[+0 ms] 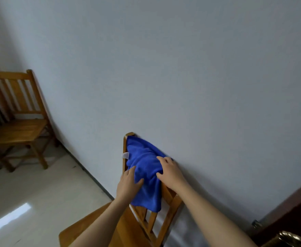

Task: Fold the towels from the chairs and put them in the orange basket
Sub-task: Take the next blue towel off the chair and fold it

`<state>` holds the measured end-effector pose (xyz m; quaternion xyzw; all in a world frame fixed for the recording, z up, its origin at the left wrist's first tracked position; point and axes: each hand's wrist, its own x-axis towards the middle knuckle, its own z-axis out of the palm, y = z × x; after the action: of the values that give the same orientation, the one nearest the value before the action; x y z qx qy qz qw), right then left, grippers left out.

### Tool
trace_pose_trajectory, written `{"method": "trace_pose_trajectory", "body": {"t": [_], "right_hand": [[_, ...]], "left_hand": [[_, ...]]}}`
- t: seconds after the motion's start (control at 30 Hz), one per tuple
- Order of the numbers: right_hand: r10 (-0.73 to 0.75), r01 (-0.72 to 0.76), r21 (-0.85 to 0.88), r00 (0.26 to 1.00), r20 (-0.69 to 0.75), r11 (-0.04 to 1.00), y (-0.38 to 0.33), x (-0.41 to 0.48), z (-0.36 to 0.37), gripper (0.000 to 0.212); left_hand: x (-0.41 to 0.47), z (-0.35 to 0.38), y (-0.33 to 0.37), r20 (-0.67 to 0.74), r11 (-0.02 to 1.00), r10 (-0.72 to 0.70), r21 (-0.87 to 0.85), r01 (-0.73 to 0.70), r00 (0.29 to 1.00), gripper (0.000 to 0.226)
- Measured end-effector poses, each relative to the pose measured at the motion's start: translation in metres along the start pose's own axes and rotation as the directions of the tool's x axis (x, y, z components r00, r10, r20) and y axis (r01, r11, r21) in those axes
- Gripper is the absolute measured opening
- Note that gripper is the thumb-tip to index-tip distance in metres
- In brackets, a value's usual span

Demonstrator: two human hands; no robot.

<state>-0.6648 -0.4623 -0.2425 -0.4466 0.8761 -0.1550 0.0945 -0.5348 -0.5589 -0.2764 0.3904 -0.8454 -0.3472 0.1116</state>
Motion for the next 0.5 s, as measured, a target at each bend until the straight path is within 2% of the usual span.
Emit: {"method": "trace_pose_trajectory", "body": {"t": [0.13,0.27,0.4,0.5], "right_hand": [[0.023,-0.027,0.104,0.999,0.04,0.994,0.0,0.008,0.009,0.06],[-0.005,0.007,0.113,1.0,-0.014,0.994,-0.007,0.011,0.021,0.051],[-0.032,0.04,0.068,0.993,-0.111,0.997,-0.007,0.011,0.023,0.034],[-0.092,0.084,-0.06,0.985,-0.146,0.995,-0.009,0.007,0.023,0.024]], "left_hand": [[0.025,0.004,0.011,0.011,1.0,0.005,-0.022,-0.005,1.0,0.071],[0.037,0.004,0.007,-0.014,0.997,-0.013,-0.081,0.012,1.0,0.05],[0.034,0.004,0.0,-0.034,0.999,0.038,-0.012,-0.038,0.999,0.036],[0.02,0.005,-0.01,-0.02,0.998,0.055,0.028,-0.054,0.998,0.033]]}}
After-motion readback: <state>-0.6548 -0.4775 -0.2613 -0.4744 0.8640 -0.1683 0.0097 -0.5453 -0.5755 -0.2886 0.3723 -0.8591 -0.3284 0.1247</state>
